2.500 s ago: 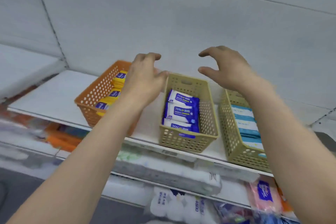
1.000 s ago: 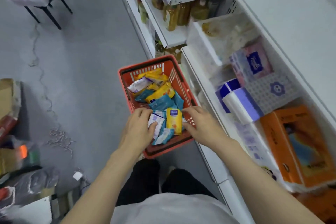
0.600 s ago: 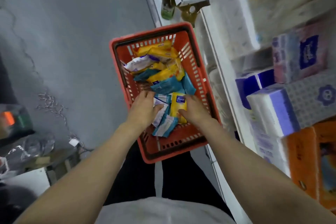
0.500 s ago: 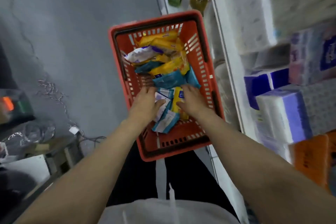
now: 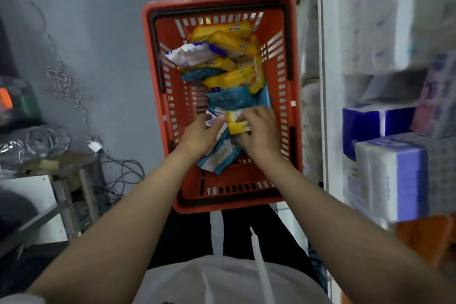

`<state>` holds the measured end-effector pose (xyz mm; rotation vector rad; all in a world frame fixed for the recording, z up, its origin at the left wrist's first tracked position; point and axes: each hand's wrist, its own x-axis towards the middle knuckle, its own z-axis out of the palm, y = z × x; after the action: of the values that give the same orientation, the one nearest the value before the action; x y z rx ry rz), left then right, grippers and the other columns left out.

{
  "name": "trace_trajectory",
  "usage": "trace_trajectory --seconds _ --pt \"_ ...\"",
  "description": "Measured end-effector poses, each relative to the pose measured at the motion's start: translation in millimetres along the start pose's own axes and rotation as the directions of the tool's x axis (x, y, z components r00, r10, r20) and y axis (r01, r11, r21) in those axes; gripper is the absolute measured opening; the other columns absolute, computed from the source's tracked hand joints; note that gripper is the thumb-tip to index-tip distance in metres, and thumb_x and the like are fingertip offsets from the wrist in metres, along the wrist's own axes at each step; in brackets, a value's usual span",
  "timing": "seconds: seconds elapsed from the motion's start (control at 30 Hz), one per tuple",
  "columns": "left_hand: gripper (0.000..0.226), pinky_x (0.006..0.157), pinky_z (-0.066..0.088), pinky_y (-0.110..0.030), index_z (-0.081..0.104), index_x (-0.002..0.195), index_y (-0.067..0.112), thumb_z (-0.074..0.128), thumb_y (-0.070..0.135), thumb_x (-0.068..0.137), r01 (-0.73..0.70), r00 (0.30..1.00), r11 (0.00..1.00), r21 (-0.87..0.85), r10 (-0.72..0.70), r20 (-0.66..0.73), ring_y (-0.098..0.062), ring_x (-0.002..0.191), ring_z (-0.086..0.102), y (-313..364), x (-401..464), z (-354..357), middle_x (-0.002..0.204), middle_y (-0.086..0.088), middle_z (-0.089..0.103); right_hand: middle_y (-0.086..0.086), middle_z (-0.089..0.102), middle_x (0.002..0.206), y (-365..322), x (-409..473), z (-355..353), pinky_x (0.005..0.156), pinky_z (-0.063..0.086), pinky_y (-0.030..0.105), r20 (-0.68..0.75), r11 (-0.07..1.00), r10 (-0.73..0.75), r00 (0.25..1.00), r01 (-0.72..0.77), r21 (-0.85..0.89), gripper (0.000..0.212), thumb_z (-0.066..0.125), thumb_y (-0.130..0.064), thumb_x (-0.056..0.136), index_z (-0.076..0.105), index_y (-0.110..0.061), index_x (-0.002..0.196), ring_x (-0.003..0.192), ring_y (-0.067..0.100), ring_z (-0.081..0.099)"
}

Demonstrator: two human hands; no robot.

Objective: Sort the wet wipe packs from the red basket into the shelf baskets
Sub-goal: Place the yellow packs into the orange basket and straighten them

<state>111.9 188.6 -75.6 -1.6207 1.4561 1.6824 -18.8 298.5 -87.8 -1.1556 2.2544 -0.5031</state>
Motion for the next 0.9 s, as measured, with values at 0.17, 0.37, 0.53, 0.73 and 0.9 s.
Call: trace_trajectory --seconds 0.17,0.37,0.53,0.73,0.9 --pt "0.052 0.077 0.059 -0.038 0.052 0.130 0.010 0.071 0.032 0.087 0.088 0.996 0.876 -0.474 -0.087 0.024 -0.023 0.092 0.069 8.8 3.4 13.2 0.111 -0.009 0.068 0.008 0.064 0.120 -8.1 -27.9 -7.9 0.099 0.036 0.019 0.101 0.950 -0.182 0.978 0.149 0.275 0.034 0.075 -0.002 0.078 0.073 -0.010 0.111 0.116 0.025 0.054" --pt "0.068 0.084 0.057 -0.049 0.039 0.141 0.019 0.074 0.008 0.083 0.017 0.999 0.913 -0.408 0.001 0.042 -0.026 0.094 0.072 -4.0 13.9 7.4 0.108 -0.008 0.073 -0.021 0.059 0.111 -9.1 -13.0 -19.0 0.086 0.050 0.017 0.330 0.601 0.402 0.854 -0.518 0.608 0.038 0.071 -0.021 0.090 0.057 -0.016 0.125 0.101 -0.010 0.057" --pt "0.058 0.084 0.054 -0.032 0.042 0.139 0.013 0.070 0.016 0.088 -0.014 0.998 0.958 -0.285 0.031 0.057 -0.020 0.103 0.067 -4.9 16.9 19.3 0.116 -0.007 0.068 0.005 0.073 0.108 0.9 -4.5 -4.8 0.081 0.060 0.040 0.444 0.373 0.595 0.670 -0.719 0.586 0.026 0.075 -0.018 0.086 0.065 -0.015 0.110 0.090 0.019 0.071" --pt "0.065 0.097 0.043 -0.034 0.046 0.135 0.015 0.075 0.036 0.082 -0.014 0.979 0.999 0.033 0.020 -0.205 -0.021 0.120 0.053 -30.7 56.2 22.5 0.130 -0.003 0.057 -0.002 0.072 0.101 14.6 -12.6 3.4 0.076 0.060 0.041 0.267 0.526 0.658 0.704 -0.683 0.506 0.025 0.078 -0.026 0.083 0.061 -0.021 0.101 0.087 0.017 0.070" --pt "0.057 0.086 0.040 -0.027 0.049 0.133 0.012 0.072 0.034 0.086 0.060 0.983 0.988 0.140 -0.034 -0.180 -0.026 0.117 0.057 -40.1 79.8 29.2 0.129 -0.007 0.061 0.001 0.069 0.107 19.7 -13.6 8.7 0.072 0.058 0.035 0.194 0.647 0.623 0.758 -0.638 0.416 0.032 0.076 -0.025 0.085 0.059 -0.014 0.108 0.092 0.018 0.067"
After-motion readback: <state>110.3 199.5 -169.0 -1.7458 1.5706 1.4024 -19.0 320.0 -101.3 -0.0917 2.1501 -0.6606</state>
